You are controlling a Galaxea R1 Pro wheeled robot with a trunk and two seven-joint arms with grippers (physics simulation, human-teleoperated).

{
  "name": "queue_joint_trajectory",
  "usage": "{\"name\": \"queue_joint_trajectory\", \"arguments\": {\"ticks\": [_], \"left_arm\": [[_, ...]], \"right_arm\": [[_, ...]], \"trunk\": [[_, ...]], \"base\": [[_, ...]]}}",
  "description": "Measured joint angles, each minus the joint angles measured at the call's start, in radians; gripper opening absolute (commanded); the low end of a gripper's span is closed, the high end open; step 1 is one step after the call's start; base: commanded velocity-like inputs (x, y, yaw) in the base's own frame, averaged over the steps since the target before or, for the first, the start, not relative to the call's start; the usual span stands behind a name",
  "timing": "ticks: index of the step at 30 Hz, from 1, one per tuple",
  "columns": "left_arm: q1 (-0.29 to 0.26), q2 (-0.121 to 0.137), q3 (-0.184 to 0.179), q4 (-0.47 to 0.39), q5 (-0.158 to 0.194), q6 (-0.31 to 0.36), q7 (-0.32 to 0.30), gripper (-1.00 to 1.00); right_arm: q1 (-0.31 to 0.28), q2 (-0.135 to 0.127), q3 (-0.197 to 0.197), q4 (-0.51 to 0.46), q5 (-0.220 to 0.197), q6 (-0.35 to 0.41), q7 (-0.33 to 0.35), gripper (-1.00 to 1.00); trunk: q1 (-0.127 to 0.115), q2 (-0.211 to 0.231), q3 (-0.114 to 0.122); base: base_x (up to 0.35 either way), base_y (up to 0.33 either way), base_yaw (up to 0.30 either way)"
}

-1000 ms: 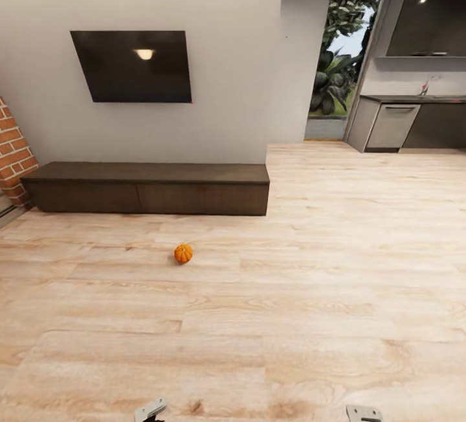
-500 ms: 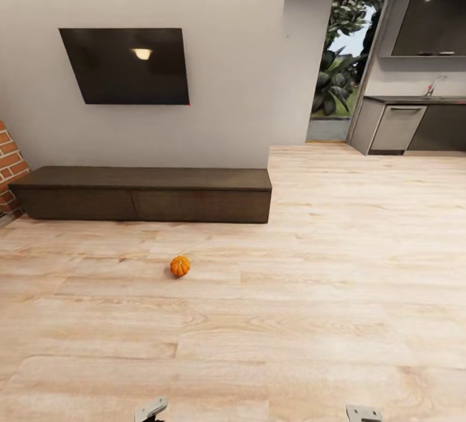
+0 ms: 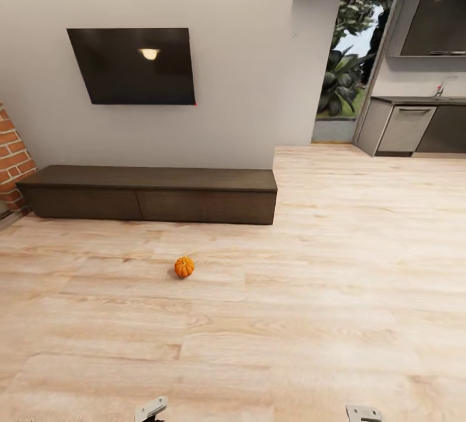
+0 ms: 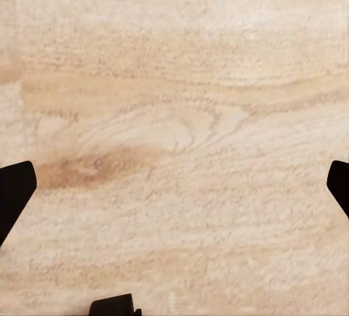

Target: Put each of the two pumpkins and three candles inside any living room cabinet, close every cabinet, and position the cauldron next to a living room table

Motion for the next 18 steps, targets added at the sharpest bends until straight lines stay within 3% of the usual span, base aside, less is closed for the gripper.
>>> {"name": "queue_joint_trajectory", "arguments": {"ticks": [8,18], "left_arm": [[0.000,0.000,0.000,0.000,0.000,0.000,0.000,1.00],[0.000,0.000,0.000,0.000,0.000,0.000,0.000,1.00]], "right_arm": [[0.000,0.000,0.000,0.000,0.002,0.000,0.000,1.00],[0.000,-0.001,0.000,0.003,0.004,0.001,0.000,1.00]], "trunk": [[0.000,0.000,0.000],[0.000,0.000,0.000]], "base": [[0.257,0.164,0.094],[0.050,0.009,0.002]]}}
